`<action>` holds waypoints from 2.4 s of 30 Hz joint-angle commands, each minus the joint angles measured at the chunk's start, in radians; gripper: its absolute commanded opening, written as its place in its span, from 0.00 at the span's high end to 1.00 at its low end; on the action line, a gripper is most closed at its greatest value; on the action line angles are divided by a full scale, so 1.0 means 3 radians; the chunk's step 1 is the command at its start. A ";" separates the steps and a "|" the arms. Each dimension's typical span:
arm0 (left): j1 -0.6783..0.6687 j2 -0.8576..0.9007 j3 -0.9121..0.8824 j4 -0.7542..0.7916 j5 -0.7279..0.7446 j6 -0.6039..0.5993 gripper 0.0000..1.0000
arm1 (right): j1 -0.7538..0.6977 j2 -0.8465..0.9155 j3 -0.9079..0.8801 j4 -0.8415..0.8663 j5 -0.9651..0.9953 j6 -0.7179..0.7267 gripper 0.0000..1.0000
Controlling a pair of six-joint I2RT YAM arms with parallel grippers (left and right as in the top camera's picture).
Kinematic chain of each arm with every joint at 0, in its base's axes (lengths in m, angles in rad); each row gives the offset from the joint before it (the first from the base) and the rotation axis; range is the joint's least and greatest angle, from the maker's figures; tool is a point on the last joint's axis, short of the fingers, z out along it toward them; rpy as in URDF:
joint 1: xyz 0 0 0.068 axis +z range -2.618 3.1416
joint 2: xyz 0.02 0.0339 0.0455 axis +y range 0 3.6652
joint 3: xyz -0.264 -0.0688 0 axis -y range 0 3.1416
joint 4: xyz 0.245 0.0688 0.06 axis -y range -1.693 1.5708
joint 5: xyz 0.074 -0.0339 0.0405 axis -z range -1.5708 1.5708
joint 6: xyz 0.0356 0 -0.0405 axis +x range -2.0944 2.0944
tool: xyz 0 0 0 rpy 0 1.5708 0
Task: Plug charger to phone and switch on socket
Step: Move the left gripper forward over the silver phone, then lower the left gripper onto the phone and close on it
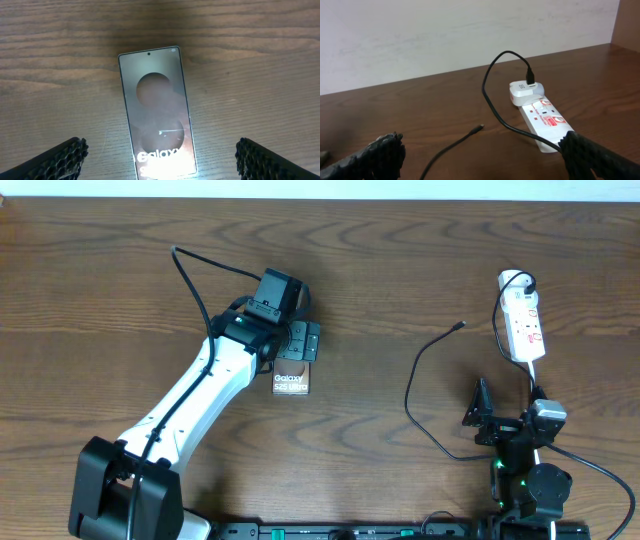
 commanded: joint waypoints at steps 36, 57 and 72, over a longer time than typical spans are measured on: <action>-0.0019 0.0472 0.0022 0.0062 -0.0301 -0.0899 0.02 | 0.0023 -0.0018 -0.0005 -0.0010 -0.0032 -0.0024 0.01; -0.0198 0.0654 0.0010 0.0282 -0.0538 -0.0772 0.02 | 0.0023 -0.0018 -0.0005 -0.0010 -0.0032 -0.0024 0.01; -0.0197 0.0945 0.0006 0.0299 -0.0525 -0.0694 0.02 | 0.0023 -0.0018 -0.0005 -0.0010 -0.0032 -0.0024 0.01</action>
